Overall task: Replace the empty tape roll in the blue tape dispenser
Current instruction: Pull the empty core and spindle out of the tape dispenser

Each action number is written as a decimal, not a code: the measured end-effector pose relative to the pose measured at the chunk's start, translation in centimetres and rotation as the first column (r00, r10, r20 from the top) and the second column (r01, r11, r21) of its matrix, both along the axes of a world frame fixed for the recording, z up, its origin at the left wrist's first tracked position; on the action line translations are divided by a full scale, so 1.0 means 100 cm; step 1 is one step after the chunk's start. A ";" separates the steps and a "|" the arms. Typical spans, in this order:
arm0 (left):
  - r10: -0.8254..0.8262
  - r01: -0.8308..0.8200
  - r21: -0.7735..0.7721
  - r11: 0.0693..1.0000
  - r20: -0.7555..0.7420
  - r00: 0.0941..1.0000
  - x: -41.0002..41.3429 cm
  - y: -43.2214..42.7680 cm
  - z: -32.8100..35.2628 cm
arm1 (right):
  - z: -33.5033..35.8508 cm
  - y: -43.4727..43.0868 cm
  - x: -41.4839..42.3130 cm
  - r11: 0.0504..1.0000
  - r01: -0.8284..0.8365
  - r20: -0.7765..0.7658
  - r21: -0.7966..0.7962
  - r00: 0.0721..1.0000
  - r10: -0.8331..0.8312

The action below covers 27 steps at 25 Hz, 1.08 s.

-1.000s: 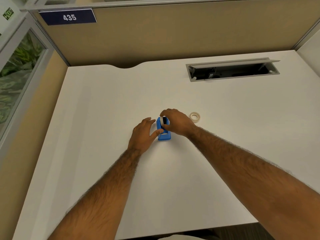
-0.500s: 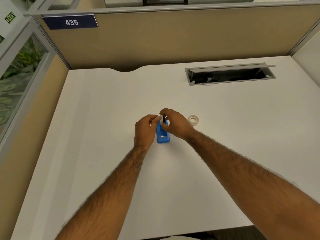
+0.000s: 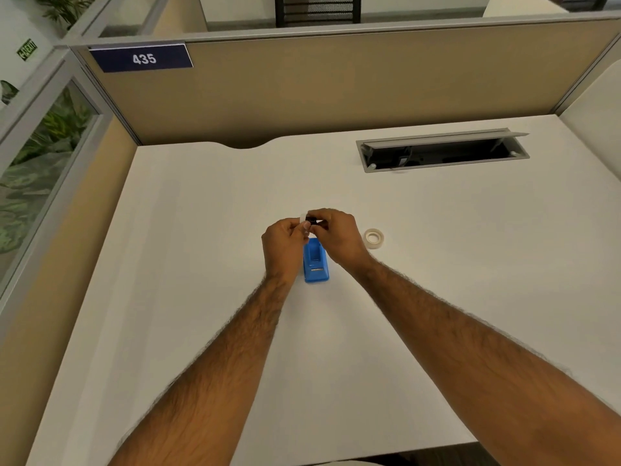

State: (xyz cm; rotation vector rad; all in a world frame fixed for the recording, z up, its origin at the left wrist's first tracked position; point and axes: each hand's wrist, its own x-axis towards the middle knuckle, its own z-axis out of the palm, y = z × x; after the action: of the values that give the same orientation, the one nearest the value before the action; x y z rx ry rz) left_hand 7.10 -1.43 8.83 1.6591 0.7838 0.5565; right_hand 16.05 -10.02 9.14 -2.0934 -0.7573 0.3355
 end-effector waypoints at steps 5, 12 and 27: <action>0.003 -0.003 -0.024 1.000 0.004 1.000 0.001 0.000 0.001 | 0.003 0.003 -0.002 0.998 0.055 0.007 0.015 0.998 -0.055; -0.091 0.084 -0.214 0.973 -0.022 0.996 0.005 0.020 -0.005 | 0.002 0.001 0.001 0.999 0.041 -0.035 0.015 0.999 -0.040; -0.188 0.327 0.291 0.899 -0.418 0.889 0.103 0.084 -0.015 | -0.015 -0.005 0.041 0.974 0.205 -0.080 -0.092 0.974 -0.213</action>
State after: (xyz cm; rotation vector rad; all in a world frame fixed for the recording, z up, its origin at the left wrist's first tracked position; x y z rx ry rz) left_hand 17.37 6.96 7.33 2.2144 0.7435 0.1840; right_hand 20.14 -10.52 7.64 -2.1973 -0.4717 0.3466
